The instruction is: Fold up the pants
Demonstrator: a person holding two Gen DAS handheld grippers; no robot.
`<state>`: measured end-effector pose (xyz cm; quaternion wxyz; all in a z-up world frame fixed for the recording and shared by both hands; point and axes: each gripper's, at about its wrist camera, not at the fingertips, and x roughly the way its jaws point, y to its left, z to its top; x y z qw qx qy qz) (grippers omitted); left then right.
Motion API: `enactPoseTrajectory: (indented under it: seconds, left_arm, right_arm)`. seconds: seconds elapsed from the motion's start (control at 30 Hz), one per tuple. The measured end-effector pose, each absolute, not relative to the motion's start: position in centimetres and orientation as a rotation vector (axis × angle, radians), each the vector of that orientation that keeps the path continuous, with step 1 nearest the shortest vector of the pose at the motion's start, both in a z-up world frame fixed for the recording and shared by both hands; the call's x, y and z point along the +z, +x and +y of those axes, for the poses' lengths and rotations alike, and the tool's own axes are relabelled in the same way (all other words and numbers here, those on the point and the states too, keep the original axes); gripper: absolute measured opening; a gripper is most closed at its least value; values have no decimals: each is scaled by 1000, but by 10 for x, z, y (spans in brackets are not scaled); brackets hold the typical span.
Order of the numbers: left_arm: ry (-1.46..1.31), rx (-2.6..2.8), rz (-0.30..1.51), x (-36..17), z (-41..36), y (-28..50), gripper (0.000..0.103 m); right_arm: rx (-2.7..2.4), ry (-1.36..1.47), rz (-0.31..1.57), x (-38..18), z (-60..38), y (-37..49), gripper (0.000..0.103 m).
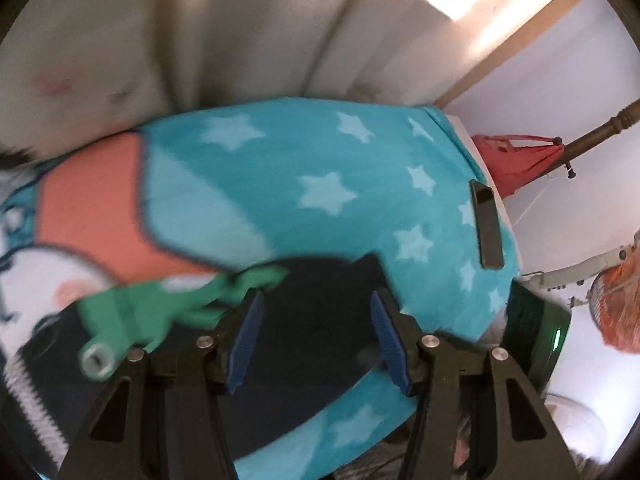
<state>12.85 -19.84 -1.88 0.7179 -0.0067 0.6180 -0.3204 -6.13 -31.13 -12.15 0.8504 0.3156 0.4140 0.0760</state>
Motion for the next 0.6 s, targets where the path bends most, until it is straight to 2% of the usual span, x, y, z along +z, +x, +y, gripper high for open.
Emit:
enactPoseTrajectory:
  seconds: [0.1,0.23,0.4,0.43,0.47,0.5,0.53,0.6]
  left_arm:
    - [30,-726,1428,-37,-241,143,54]
    - [110,-763,1520,-64,-279,152,54]
    - [299,-777,1581,-92,-303,143,54]
    - [319,-787,1584,-94,-305,140,54]
    - [329,-794,1577,-94,-306,138,51]
    - [336,-799,1570,-94,-306,136,33]
    - [336,-802,1574,-94,-305,134,11]
    - [308,-813,1581,-92,-302,134,8]
  right_arm:
    - [182,660,868,-126,-312,-56,55]
    - [211,680,854,-129,-312,-53,61]
    - [226,629,845,-131,-305,-48,61]
    - [231,620,846,-132,-304,-46,57]
    - [231,614,847,-133,-303,-44,51]
    - [228,614,851,-134,-303,-43,29]
    - [229,629,867,-137,-305,-40,22]
    - [227,672,879,-142,-308,-37,20]
